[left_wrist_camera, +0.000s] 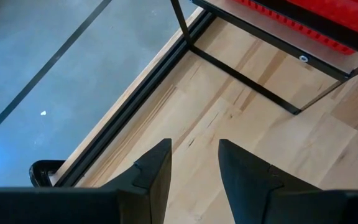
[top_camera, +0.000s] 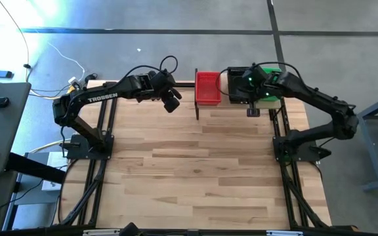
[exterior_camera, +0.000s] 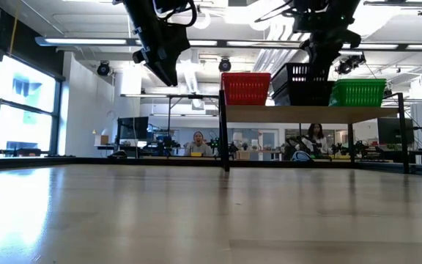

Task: Stack baskets on shelf by color
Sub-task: Stack the black basket on top of the other black baskets on the shelf

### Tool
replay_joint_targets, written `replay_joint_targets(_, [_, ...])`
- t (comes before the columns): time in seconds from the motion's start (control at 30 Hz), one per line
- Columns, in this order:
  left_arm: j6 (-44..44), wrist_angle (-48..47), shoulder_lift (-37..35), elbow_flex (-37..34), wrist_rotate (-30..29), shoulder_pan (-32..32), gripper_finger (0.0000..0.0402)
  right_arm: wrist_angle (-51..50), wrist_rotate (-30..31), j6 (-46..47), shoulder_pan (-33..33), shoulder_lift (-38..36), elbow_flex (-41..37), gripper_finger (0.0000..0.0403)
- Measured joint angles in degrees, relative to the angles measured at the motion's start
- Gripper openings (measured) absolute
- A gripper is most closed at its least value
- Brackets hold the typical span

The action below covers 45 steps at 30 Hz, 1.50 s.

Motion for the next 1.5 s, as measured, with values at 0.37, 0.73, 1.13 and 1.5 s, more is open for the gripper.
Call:
replay_joint_targets(0.37, [0.00, -0.04, 0.00, 0.00, 0.00, 0.00, 0.0122, 1.21, 2.00, 1.20, -0.01, 0.64, 0.04, 0.0000])
replay_joint_targets(0.73, [0.00, -0.11, 0.00, 0.00, 0.02, 0.00, 0.0122, 2.13, 2.00, 3.79, -0.02, 0.64, 0.04, 0.0001])
replay_joint_targets(1.13, [0.00, -0.15, 0.00, 0.00, 0.02, 0.00, 0.0122, 2.07, 4.92, 3.40, 0.16, 0.61, 0.04, 0.0084])
replay_joint_targets(1.5, [0.00, -0.15, 0.00, 0.00, 0.04, 0.00, 0.0122, 2.39, 5.44, 3.43, 0.55, -1.29, 0.07, 0.0119])
